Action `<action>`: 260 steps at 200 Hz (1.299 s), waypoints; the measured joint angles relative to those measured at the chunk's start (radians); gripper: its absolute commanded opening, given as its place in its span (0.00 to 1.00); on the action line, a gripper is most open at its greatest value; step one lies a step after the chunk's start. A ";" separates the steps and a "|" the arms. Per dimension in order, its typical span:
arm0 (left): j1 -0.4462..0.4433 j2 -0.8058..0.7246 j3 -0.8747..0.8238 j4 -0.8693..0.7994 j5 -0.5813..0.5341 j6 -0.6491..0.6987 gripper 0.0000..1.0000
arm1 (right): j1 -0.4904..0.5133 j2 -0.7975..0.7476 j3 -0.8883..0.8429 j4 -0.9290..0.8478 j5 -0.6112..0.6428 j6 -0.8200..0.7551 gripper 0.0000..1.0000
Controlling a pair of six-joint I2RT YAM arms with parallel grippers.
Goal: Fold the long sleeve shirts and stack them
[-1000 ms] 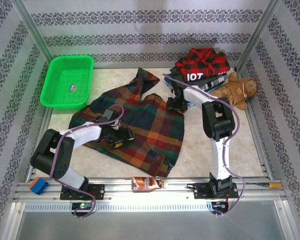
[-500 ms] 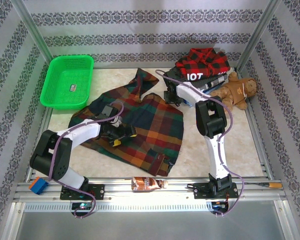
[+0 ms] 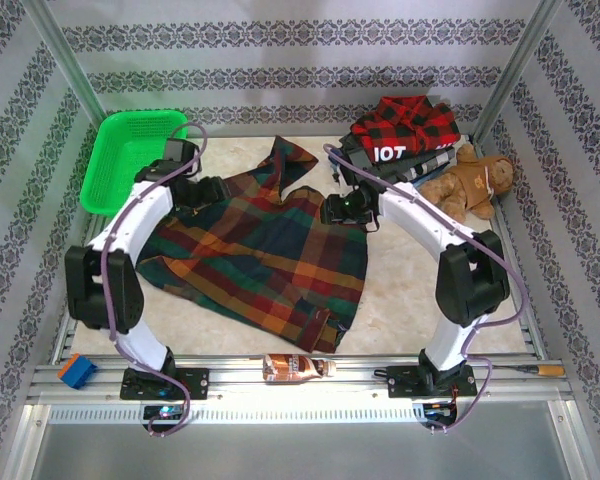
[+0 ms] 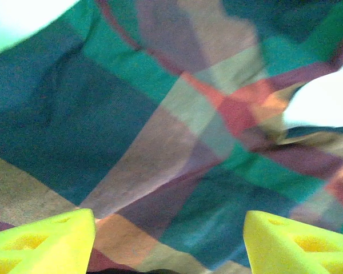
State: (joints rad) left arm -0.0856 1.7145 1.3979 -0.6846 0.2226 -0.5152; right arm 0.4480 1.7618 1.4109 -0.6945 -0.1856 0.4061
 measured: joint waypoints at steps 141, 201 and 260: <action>-0.048 -0.053 -0.489 0.243 -0.093 -0.120 0.48 | 0.068 0.170 -0.143 -0.108 0.182 0.089 0.48; -0.196 -0.253 -0.679 0.278 -0.096 -0.366 0.56 | 0.060 0.167 -0.132 -0.205 0.329 0.111 0.50; -0.186 -0.290 -0.505 0.079 -0.087 -0.387 0.77 | -0.048 0.171 -0.102 -0.280 0.467 0.025 0.55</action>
State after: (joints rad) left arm -0.2714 1.4250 0.8928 -0.6052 0.1356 -0.9024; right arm 0.3996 1.9327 1.3090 -0.9749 0.2813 0.4313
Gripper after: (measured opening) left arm 0.732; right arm 0.538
